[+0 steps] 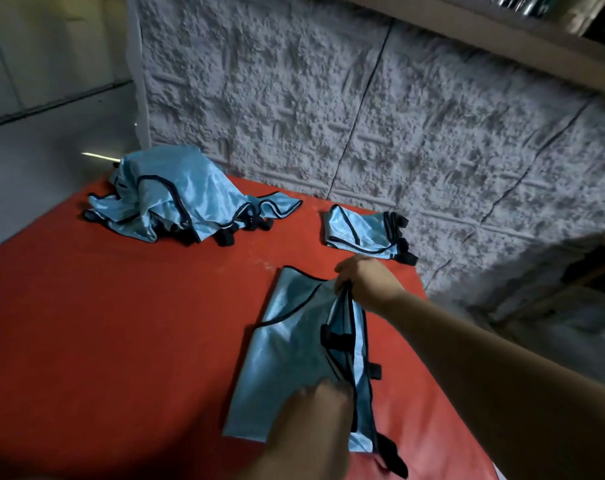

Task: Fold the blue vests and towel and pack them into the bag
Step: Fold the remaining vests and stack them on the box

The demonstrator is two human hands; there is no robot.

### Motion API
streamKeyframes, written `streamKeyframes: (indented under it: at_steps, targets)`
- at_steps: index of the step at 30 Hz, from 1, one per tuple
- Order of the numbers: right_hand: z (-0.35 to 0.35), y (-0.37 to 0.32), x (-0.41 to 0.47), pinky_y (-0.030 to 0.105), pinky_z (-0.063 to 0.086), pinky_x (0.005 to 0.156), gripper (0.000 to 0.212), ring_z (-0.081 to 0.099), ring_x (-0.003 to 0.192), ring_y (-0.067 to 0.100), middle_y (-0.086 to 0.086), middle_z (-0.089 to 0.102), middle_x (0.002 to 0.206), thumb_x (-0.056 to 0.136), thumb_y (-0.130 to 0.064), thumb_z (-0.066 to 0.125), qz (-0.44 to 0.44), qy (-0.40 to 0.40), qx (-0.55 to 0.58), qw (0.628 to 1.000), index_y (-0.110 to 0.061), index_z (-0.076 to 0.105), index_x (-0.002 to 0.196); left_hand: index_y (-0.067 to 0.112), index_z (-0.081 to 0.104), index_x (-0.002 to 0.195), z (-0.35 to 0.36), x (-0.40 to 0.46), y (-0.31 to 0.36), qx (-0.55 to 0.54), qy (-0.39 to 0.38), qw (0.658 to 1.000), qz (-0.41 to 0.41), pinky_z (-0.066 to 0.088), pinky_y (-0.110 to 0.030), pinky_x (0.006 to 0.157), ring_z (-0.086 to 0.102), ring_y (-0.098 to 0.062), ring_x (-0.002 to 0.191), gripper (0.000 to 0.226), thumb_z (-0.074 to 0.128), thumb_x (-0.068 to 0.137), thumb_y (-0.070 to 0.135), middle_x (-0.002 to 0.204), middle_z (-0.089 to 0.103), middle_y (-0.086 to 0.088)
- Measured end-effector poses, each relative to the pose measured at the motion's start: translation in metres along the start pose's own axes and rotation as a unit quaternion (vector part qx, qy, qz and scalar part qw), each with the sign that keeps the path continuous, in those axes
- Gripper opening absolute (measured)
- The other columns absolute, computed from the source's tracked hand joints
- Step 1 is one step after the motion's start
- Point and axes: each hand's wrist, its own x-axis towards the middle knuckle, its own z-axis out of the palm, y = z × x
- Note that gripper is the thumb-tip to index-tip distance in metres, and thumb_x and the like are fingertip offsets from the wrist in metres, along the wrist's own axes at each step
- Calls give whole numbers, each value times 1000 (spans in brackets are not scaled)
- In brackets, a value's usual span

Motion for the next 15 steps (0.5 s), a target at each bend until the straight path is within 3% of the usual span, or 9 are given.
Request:
streamKeyframes:
  at_steps: [1,3,4,6,8,10,12,14,15]
  targets:
    - [4,4,-5,42,57,79,36,67,94,35,11,74,96,63,11,61,13,-3,-4,1000,-17,80,75,16,58,100,6,3,4,23,5,1000,6,56,-38,75,69,-30,92,25,64,79,4,99,61,-7]
    - [13,12,-12,40,56,81,35,64,97,35,10,73,100,65,10,63,33,-7,-11,999,-18,80,76,19,63,75,22,9,9,47,-1,998,39,52,-28,45,66,-20,55,33,85,50,16,69,59,-1]
    - [16,14,-14,39,55,81,36,63,98,35,10,73,101,66,11,62,41,-11,-14,999,-18,80,77,19,60,62,26,10,11,59,-14,997,47,44,-23,32,59,-15,41,30,83,43,21,56,53,3]
    - [20,18,-17,39,54,82,35,62,99,34,9,73,101,68,11,61,47,-9,-13,999,-17,79,79,19,56,53,40,16,13,65,24,997,40,36,-19,26,53,-12,34,7,56,60,21,49,47,4]
    - [28,25,-20,39,54,83,38,60,101,31,6,72,102,70,11,57,53,-17,-18,998,-17,77,84,19,64,62,49,16,14,48,23,998,40,44,-21,34,62,-13,44,15,51,66,16,56,56,1]
    - [36,33,-25,35,51,89,42,58,107,28,2,69,108,77,9,54,72,-48,-27,996,-19,75,99,14,71,111,59,23,7,24,2,1000,-14,60,-32,67,74,-24,86,35,59,78,11,93,71,-9]
    - [37,41,-33,34,47,98,39,57,116,29,3,65,122,89,-2,55,132,-48,-12,990,-20,68,121,10,47,145,61,23,-1,42,-17,999,-2,53,-52,96,58,-39,127,55,45,90,12,132,57,-22]
    - [32,42,-42,38,49,101,49,56,122,31,8,59,137,91,-5,53,253,11,54,966,-18,57,138,19,40,147,49,21,-5,45,-96,993,46,44,-52,104,45,-38,138,55,48,93,22,147,42,-21]
    - [30,36,-47,38,51,98,59,58,122,31,10,57,140,87,1,49,306,49,90,947,-19,53,142,23,47,138,41,20,-8,16,-108,992,59,45,-45,101,51,-33,131,48,54,92,31,141,48,-13]
